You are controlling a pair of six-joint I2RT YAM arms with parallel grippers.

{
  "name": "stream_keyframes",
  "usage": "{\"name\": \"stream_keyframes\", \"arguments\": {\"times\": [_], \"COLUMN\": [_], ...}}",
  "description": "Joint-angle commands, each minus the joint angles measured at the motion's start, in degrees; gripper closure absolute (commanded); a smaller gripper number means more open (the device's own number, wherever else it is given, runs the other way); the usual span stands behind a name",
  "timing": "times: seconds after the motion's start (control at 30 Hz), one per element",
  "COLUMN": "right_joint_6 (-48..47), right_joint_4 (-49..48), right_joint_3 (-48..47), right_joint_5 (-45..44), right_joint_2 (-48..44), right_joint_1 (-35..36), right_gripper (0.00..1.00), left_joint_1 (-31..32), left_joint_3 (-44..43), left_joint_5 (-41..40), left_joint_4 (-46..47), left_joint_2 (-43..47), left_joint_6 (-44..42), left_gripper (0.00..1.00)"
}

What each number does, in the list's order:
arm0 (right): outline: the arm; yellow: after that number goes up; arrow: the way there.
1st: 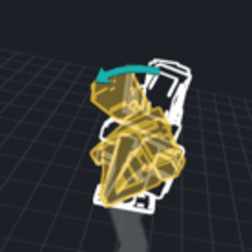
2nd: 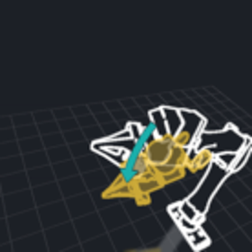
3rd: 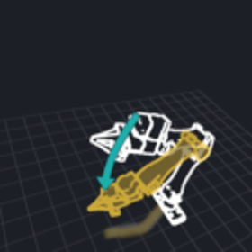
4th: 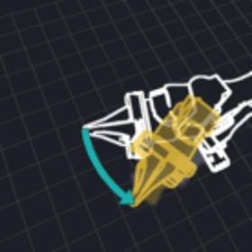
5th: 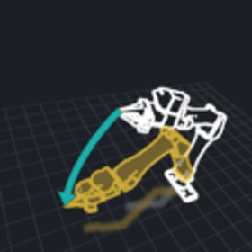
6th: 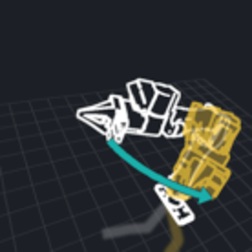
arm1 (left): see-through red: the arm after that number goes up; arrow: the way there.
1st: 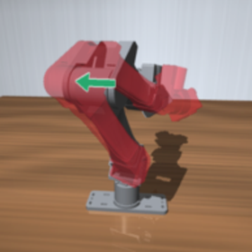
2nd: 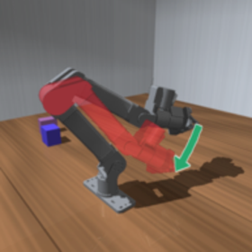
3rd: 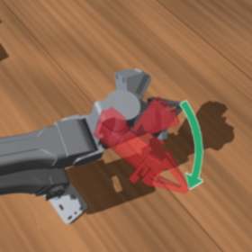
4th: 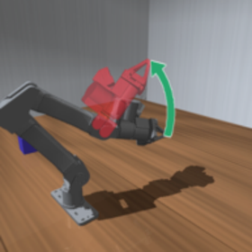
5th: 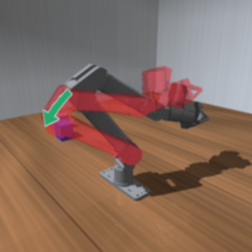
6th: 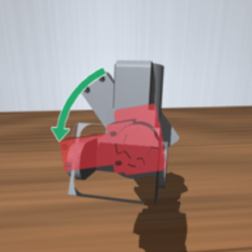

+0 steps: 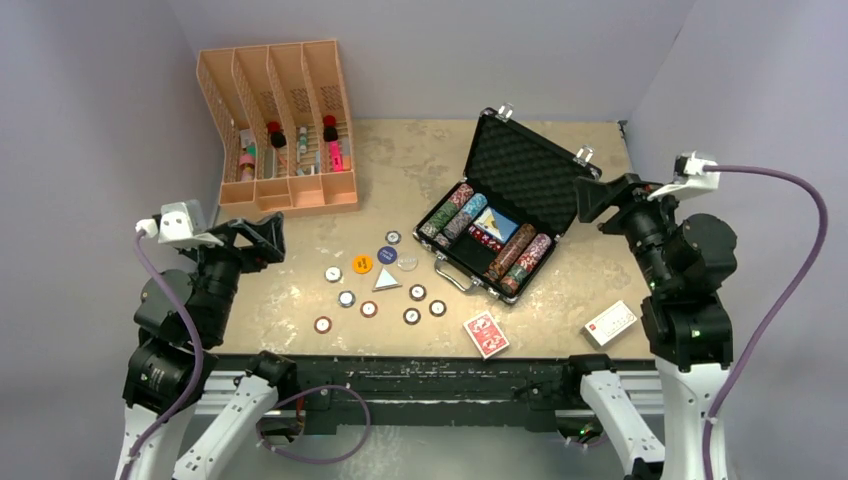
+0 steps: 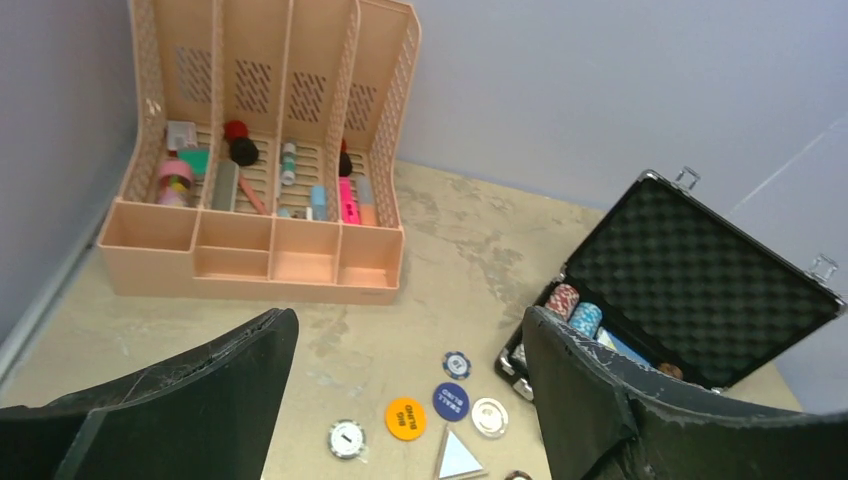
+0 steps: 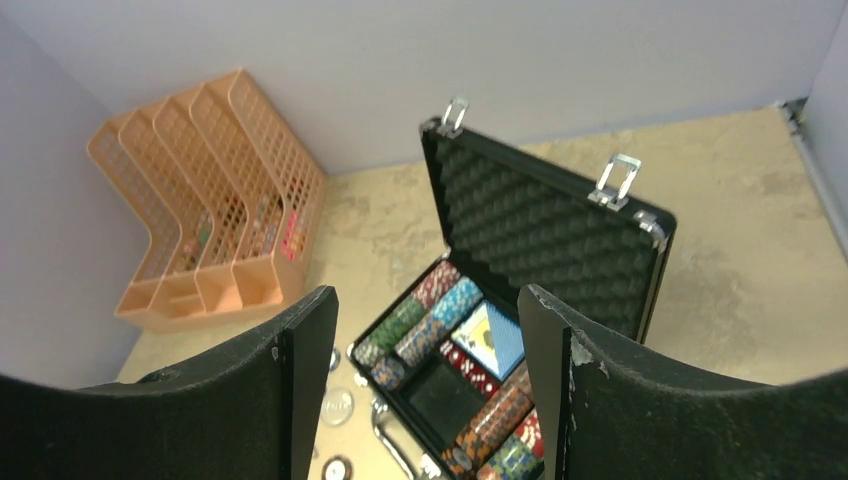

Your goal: Pack up texas hold em set

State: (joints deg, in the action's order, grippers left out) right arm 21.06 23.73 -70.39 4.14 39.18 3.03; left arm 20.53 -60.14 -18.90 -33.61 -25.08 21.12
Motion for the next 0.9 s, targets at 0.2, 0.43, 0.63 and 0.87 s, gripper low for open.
{"name": "stream_keyframes", "arguments": {"times": [0.2, 0.43, 0.63, 0.87], "right_joint_6": [2.4, 9.0, 18.2, 25.5], "right_joint_4": [0.8, 3.5, 3.6, 6.9], "right_joint_3": [7.3, 13.1, 18.1, 17.9], "right_joint_5": [7.4, 2.7, -8.7, -21.1], "right_joint_2": [2.2, 6.2, 10.6, 22.1], "right_joint_1": [-1.0, 1.4, 16.3, 34.5], "right_gripper": [0.32, 0.33, 0.32, 0.23], "left_joint_1": [-0.7, -0.8, -0.8, -0.9], "left_joint_3": [9.5, 15.5, 16.5, 16.3], "left_joint_5": [14.1, 19.5, 21.0, 19.7], "left_joint_4": [14.7, 21.0, 22.5, 22.1], "left_joint_2": [0.5, -3.6, -6.8, -9.1], "left_joint_6": [9.5, 12.8, 11.9, 10.8], "left_gripper": [0.15, 0.14, 0.14, 0.15]}}
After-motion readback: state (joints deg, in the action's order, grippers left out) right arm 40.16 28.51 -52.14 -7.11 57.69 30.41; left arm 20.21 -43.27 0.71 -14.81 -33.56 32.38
